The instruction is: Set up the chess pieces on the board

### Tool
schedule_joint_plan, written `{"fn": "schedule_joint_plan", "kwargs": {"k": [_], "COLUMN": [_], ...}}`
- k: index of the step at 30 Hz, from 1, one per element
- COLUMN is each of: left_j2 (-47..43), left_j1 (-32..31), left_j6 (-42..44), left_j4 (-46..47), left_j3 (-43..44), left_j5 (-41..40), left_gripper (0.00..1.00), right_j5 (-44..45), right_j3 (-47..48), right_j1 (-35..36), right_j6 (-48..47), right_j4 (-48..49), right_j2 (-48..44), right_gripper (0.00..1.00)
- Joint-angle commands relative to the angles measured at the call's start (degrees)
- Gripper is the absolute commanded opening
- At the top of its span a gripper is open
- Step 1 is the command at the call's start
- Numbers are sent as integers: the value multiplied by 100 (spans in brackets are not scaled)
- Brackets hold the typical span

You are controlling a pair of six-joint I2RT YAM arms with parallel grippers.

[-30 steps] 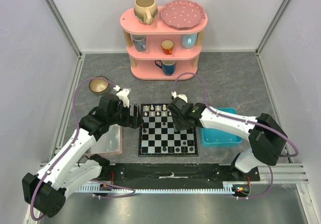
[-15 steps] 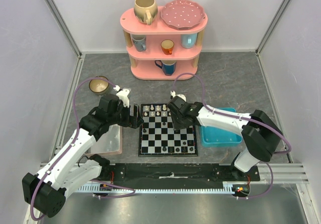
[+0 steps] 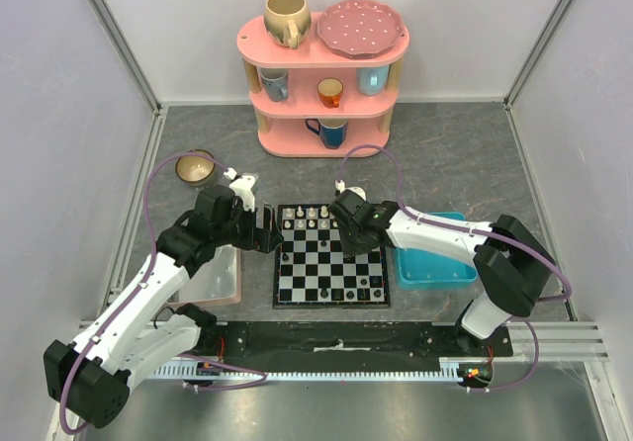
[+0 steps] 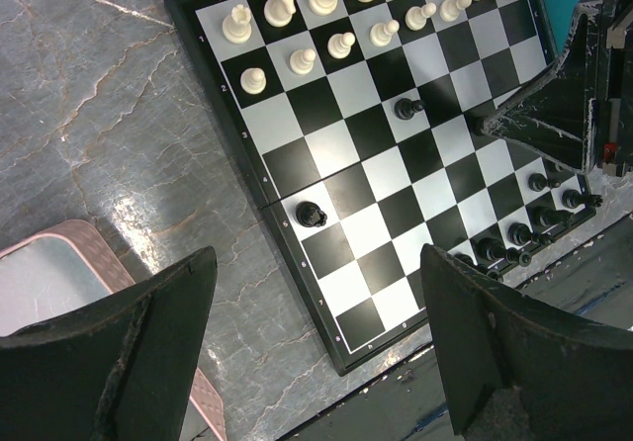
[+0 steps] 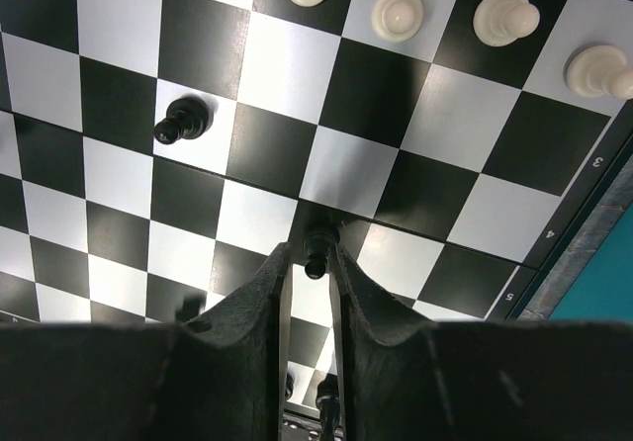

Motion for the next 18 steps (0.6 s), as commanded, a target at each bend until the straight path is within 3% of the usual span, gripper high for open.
{"fn": "schedule_joint_plan", "kwargs": {"k": [1, 18], "left_j2": [-12, 6], "left_j1": [-26, -26], "left_j6": [176, 176], "left_j4": [174, 183], "left_j3": [12, 12], "left_j5": [117, 117], "left_gripper": [89, 89], "right_j5": [29, 56], "right_j3": [39, -40], "right_j1": [-5, -5], "right_j6": [-68, -60], "right_j4": [123, 80], "right_j2": [48, -31], "right_gripper": [27, 17]}}
